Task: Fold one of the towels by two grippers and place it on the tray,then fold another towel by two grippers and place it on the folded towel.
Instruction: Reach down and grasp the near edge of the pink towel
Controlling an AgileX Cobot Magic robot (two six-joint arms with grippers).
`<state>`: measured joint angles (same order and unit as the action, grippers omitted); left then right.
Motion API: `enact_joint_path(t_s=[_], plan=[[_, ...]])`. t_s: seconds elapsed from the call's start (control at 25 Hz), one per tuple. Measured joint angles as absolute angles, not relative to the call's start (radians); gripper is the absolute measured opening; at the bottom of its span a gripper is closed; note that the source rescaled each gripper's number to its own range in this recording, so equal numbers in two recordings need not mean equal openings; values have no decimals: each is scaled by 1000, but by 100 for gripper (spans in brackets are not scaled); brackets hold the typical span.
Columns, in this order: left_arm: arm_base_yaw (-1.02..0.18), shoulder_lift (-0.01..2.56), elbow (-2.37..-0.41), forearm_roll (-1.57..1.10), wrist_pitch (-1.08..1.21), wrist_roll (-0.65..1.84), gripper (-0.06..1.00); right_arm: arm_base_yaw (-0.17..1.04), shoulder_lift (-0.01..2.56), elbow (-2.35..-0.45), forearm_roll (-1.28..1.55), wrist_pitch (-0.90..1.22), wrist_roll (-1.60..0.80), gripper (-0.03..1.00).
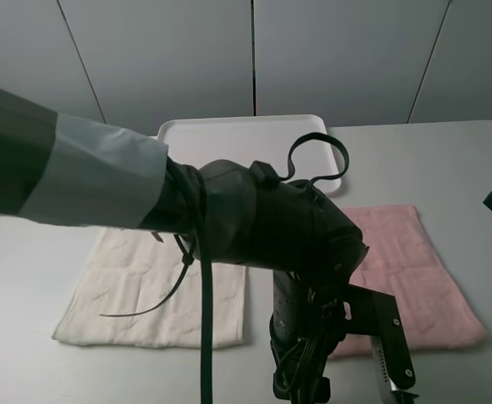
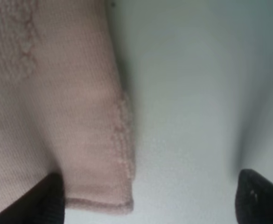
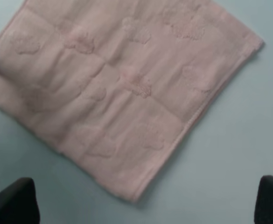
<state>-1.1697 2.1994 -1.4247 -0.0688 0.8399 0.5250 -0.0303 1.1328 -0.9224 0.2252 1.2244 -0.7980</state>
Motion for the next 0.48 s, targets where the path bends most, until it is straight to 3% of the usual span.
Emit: enact_joint_path(t_s=[0.48], plan=[[-1170,2201,-1427,-69,831,525,95,-30,1133,-671,116,1164,-1154,100]])
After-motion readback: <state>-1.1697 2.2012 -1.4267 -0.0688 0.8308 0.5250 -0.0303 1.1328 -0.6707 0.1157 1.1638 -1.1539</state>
